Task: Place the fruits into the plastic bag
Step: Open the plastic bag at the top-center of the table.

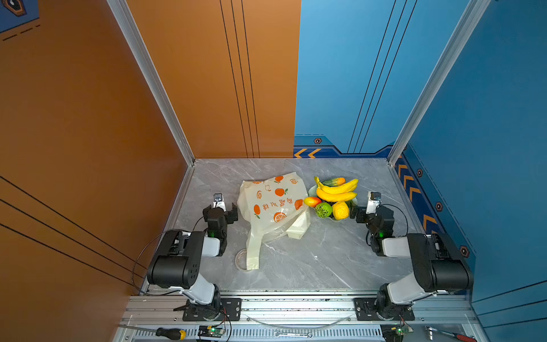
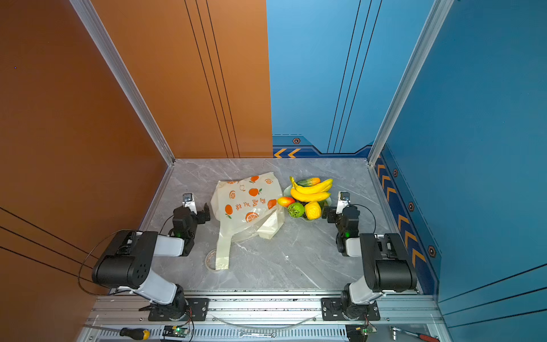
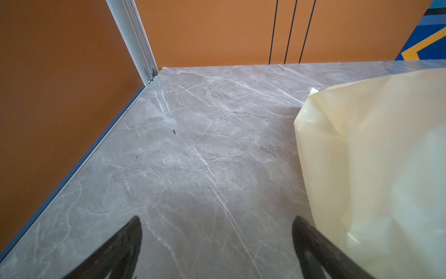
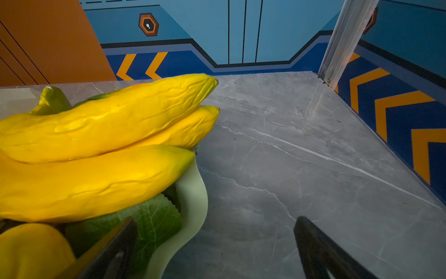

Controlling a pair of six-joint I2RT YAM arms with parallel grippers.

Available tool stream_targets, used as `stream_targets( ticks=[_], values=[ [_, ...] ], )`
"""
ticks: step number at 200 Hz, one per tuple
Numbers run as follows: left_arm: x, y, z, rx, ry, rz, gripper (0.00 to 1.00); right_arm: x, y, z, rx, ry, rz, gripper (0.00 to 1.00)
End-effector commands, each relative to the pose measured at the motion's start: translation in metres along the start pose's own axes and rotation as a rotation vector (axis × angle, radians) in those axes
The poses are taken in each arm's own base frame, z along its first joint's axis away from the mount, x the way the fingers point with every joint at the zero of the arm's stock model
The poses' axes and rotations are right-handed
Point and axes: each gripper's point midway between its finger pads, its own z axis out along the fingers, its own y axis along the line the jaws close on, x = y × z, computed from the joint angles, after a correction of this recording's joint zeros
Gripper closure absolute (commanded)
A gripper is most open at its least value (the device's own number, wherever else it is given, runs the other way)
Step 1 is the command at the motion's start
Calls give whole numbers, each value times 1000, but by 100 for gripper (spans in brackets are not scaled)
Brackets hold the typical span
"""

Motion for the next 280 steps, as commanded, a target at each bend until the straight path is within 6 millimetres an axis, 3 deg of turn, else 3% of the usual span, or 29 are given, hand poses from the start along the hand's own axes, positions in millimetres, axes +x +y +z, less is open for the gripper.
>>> stream_targets(
  ticks=[1, 80, 143, 179, 217, 235, 261, 280],
  values=[
    [-4, -5, 0, 20, -4, 4, 3, 4, -2, 2, 11, 15, 8, 0],
    [-2, -5, 0, 20, 0, 6, 2, 3, -2, 2, 11, 13, 9, 0],
    [-9, 1, -3, -24, -14, 2, 2, -1, -16, 0, 97, 5, 36, 0],
    [-46, 15, -23, -86, -5, -22, 3, -35, -29, -21, 177, 5, 77, 0],
    [-90, 31, -54, -135, 72, -184, 2, -76, -74, -52, 302, 47, 506, 0],
    [-107, 23, -67, -78, 123, -256, 2, -94, -84, -66, 294, 90, 638, 0],
    [-129, -1, -89, 63, 183, -332, 3, -129, -64, -80, 221, 98, 696, 0],
    [-145, -14, -107, 117, 202, -348, 2, -150, -39, -85, 113, 154, 761, 0]
  ],
)
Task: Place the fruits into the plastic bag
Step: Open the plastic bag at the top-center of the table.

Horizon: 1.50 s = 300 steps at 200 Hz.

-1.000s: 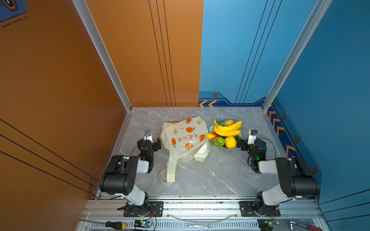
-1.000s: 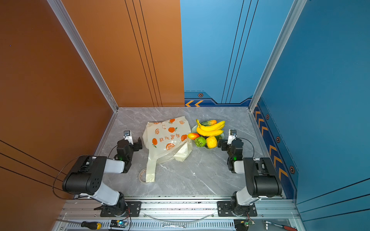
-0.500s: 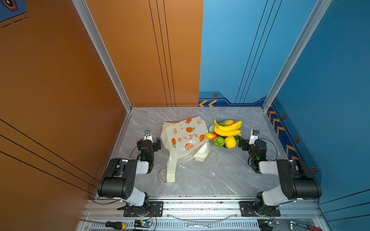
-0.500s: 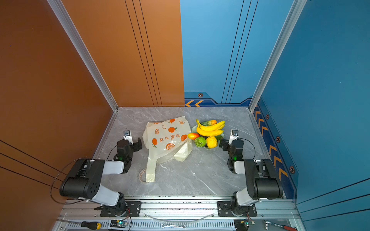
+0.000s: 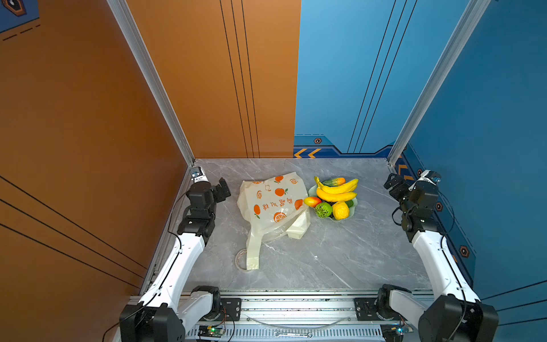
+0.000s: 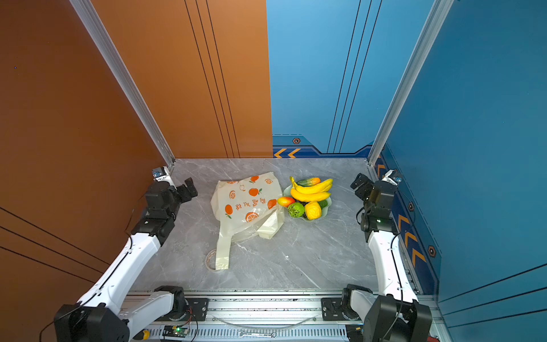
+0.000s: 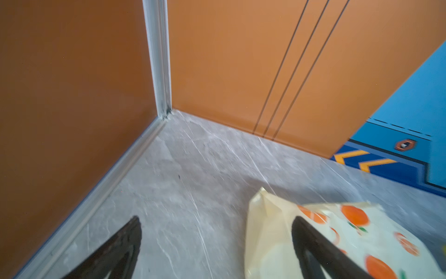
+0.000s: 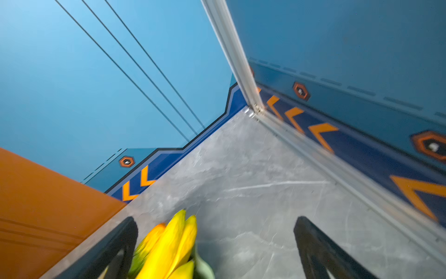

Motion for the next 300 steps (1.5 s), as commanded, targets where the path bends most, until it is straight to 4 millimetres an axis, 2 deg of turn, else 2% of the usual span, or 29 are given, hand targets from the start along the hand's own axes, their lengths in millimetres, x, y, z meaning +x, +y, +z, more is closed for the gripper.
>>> stream_targets(
  ticks=[1, 18, 24, 28, 43, 66, 113, 162, 183, 200, 223, 252, 275, 281, 300],
  values=[
    [28, -18, -24, 67, 201, -49, 2, 32, 19, -17, -32, 242, 132, 0],
    [18, -32, -41, 123, 222, -68, 2, 30, 48, -34, -80, 305, 93, 0],
    [23, -35, -44, 138, 259, -70, 2, 29, 56, -42, -84, 322, 65, 0],
    [13, -39, -50, 156, 255, -74, 2, 31, 61, -47, -89, 342, 45, 0],
    [19, -48, -59, 180, 332, -56, 2, 38, 81, -63, -120, 417, -25, 0],
    [30, -62, -74, 227, 421, -32, 2, 61, 96, -85, -94, 562, -154, 0],
    [43, -79, -99, 302, 533, -43, 2, 102, 113, -108, -65, 740, -314, 0],
    [63, -96, -104, 341, 621, -56, 2, 134, 113, -111, 14, 834, -440, 0],
    [75, -106, -106, 355, 663, -31, 2, 149, 123, -114, 9, 862, -473, 0],
    [90, -107, -111, 335, 696, 49, 2, 164, 137, -115, -11, 870, -527, 0],
    [112, -105, -124, 281, 723, 249, 2, 187, 149, -116, -31, 904, -563, 0],
    [126, -107, -143, 229, 697, 505, 2, 210, 177, -123, -131, 915, -553, 0],
    [123, -95, -146, 177, 679, 477, 2, 239, 199, -131, -197, 958, -493, 1],
    [123, -91, -147, 167, 678, 450, 2, 252, 207, -141, -222, 978, -510, 1],
    [132, -81, -152, 141, 704, 374, 1, 277, 207, -149, -182, 995, -575, 3]
  ],
)
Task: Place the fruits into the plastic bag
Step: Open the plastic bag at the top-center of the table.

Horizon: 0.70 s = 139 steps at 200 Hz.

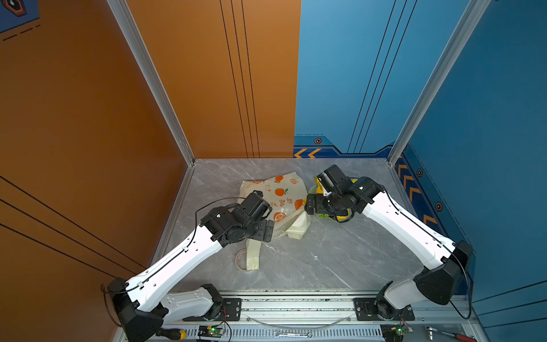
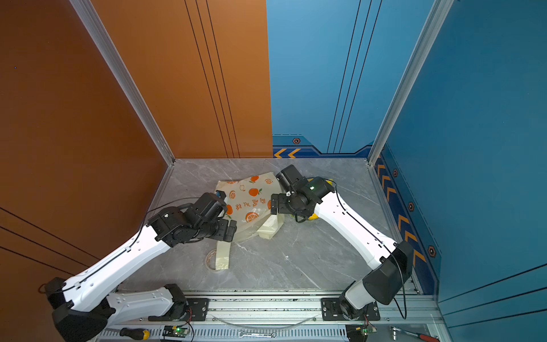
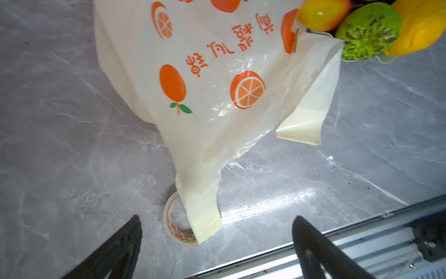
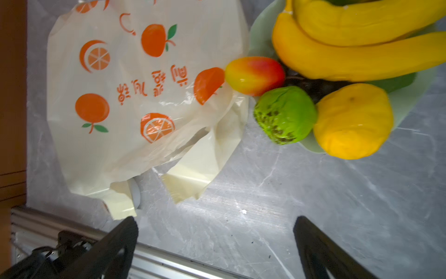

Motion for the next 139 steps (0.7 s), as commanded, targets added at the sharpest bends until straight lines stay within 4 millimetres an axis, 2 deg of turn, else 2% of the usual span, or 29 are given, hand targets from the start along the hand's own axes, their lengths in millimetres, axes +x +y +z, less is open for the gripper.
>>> stream_targets(
  ticks=[1, 34, 43, 47, 66, 87, 139],
  values=[
    [17, 25, -7, -85, 4, -91, 1, 17, 24, 24, 10, 40, 3, 4],
    [55, 27, 2, -70, 44, -203, 4, 57, 32, 50, 79, 113, -21, 5],
    [60, 27, 3, -66, 45, -218, 4, 68, 32, 56, 99, 132, -31, 6],
    [69, 30, 9, -81, 67, -215, 4, 72, 32, 59, 108, 138, -33, 5],
    [79, 33, 14, -96, 80, -219, 4, 84, 29, 76, 160, 145, -61, 4],
    [83, 38, 18, -118, 77, -216, 5, 83, 25, 97, 203, 131, -75, 4],
    [80, 32, 32, -101, 79, -218, 9, 55, 5, 125, 241, 31, 9, 6]
  ],
)
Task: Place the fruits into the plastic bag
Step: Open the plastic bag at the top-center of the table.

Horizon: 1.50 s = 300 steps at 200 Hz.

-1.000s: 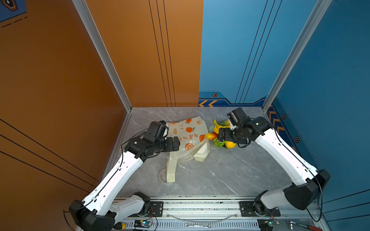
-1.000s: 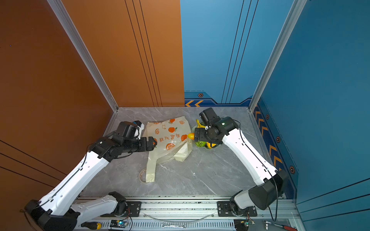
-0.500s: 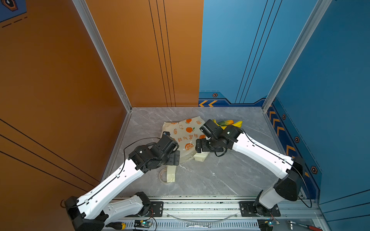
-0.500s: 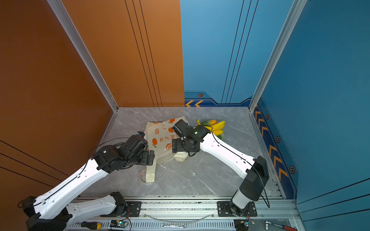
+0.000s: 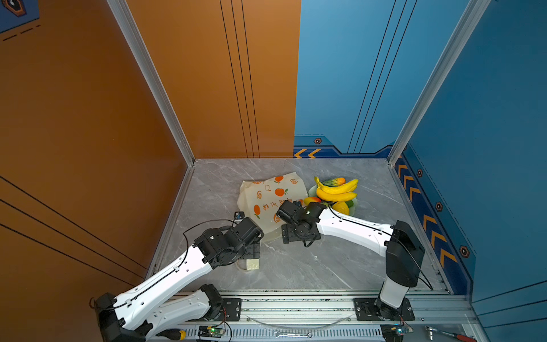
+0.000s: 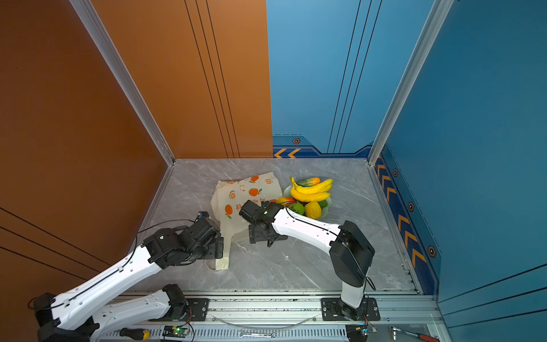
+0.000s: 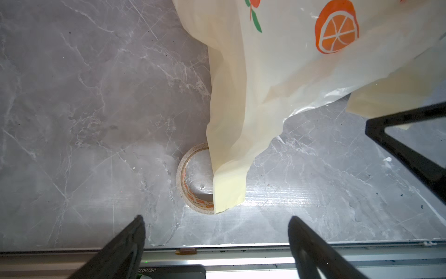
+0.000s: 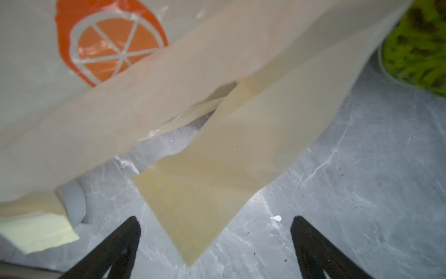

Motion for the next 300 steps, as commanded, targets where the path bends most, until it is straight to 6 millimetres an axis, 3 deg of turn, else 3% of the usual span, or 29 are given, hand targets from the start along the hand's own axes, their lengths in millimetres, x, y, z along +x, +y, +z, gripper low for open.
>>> stream_targets(
  ticks=[1, 35, 74, 125, 143, 151, 168, 175, 190, 220, 227, 275, 300],
  values=[
    [0, 0, 8, -8, -4, -16, 9, -25, -11, 10, 19, -92, 85, 7],
    [-6, -7, 16, 11, -16, -2, 12, -39, -5, 16, 12, -110, 80, 11],
    [-14, -26, 44, -4, 2, 76, 12, -38, -6, 21, 17, -99, 69, 13],
    [-29, -46, 84, -55, 42, 168, 29, -43, -8, 31, 11, -91, 79, 17],
    [-30, -46, 94, -66, 62, 170, 41, -44, -7, 34, 2, -93, 85, 21],
    [-31, -46, 97, -67, 66, 171, 52, -46, -7, 35, -2, -94, 89, 24],
    [-32, -44, 100, -65, 80, 166, 89, -48, -8, 36, -4, -95, 98, 36],
    [-35, -43, 99, -57, 81, 158, 100, -49, -8, 35, -7, -96, 101, 43],
    [-41, -41, 90, -25, 81, 122, 100, -52, -9, 30, -24, -98, 110, 59],
    [-57, -34, 59, 107, 102, -7, 100, -63, -11, -2, -75, -147, 126, 93],
    [-71, -35, 42, 147, 75, -33, 100, -66, -13, -13, -89, -162, 131, 100],
    [-115, -19, -32, 312, -9, -190, 100, -99, -5, -109, -213, -298, 102, 100],
    [-161, -16, -69, 367, -132, -251, 100, -142, 9, -175, -307, -451, 59, 100]
  ],
)
